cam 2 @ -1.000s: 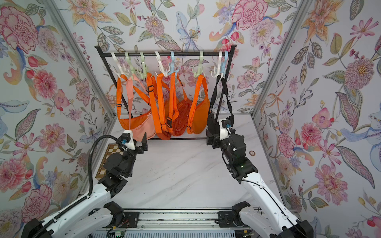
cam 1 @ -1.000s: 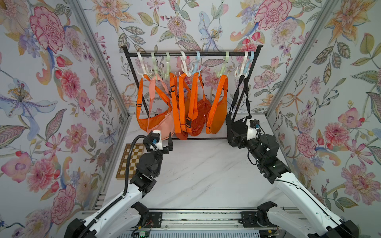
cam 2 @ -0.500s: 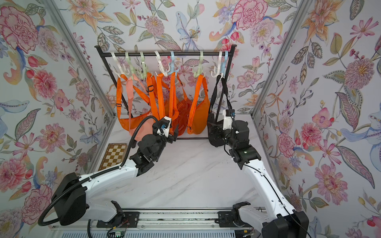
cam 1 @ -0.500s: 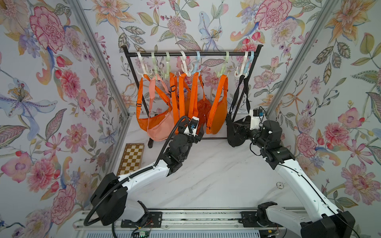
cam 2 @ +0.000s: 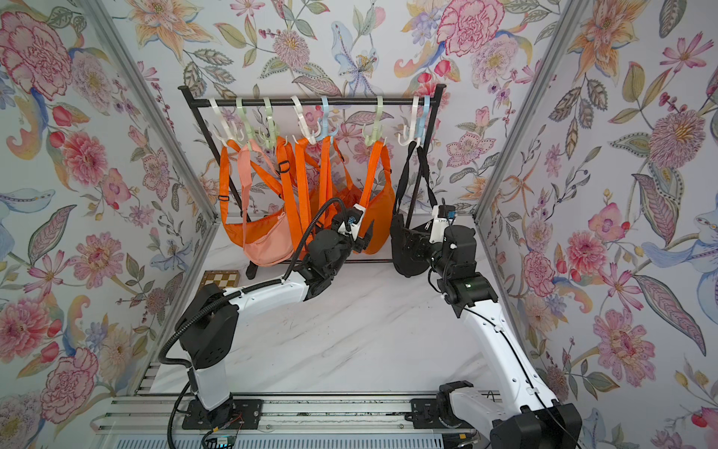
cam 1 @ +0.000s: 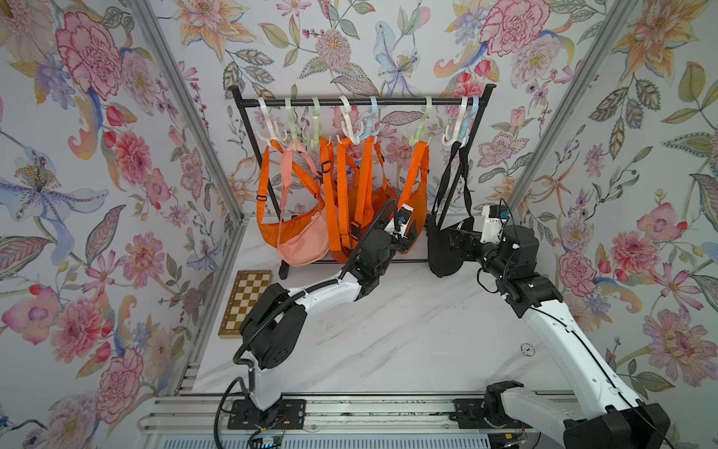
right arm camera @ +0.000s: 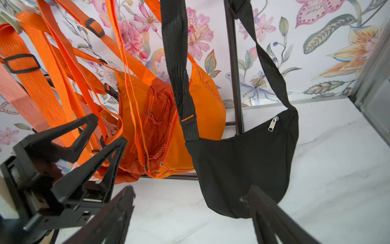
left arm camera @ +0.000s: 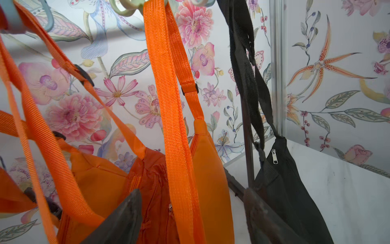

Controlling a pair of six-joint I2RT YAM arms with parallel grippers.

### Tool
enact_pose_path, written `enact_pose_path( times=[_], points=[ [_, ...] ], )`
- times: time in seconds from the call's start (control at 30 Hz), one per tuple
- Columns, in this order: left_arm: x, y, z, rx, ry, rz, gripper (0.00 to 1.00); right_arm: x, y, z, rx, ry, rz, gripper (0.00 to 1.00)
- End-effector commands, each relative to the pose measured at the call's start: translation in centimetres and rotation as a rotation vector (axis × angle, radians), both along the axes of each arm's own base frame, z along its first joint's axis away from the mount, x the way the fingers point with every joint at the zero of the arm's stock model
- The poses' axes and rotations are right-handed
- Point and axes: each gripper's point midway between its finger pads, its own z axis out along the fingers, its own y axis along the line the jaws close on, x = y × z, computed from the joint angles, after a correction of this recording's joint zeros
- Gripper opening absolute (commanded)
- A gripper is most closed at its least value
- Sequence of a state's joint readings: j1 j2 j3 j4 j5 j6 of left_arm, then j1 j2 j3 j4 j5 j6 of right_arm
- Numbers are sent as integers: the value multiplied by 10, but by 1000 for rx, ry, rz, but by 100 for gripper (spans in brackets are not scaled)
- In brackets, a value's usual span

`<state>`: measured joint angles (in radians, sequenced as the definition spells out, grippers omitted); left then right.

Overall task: Take the bag off the hook
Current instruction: Pick up the bag from the hook.

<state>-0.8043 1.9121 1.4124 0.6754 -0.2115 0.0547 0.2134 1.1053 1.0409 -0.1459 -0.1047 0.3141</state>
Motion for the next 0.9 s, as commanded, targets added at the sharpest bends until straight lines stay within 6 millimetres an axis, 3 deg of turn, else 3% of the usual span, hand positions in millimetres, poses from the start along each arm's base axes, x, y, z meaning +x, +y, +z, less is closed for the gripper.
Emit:
enact_pose_path(
  times=[0.0, 0.23, 0.4, 0.57, 0.73, 0.87],
  points=[
    [12, -18, 4, -21, 11, -55, 76, -4, -6, -2, 15, 1, -37, 86],
    [58, -12, -12, -15, 26, 53, 71, -18, 13, -3, -16, -28, 0, 87],
    [75, -8, -16, 7, 5, 121, 61, -23, 26, -6, -46, -33, 26, 87],
    [84, -12, -14, 15, -17, 135, 38, -25, 31, -6, -47, -38, 35, 87],
    [83, -13, -10, 34, -41, 126, 0, -25, 34, -5, -46, -46, 51, 86],
    [77, -3, -1, 12, -66, 141, 0, -24, 39, 2, -43, -69, 91, 89]
  ],
)
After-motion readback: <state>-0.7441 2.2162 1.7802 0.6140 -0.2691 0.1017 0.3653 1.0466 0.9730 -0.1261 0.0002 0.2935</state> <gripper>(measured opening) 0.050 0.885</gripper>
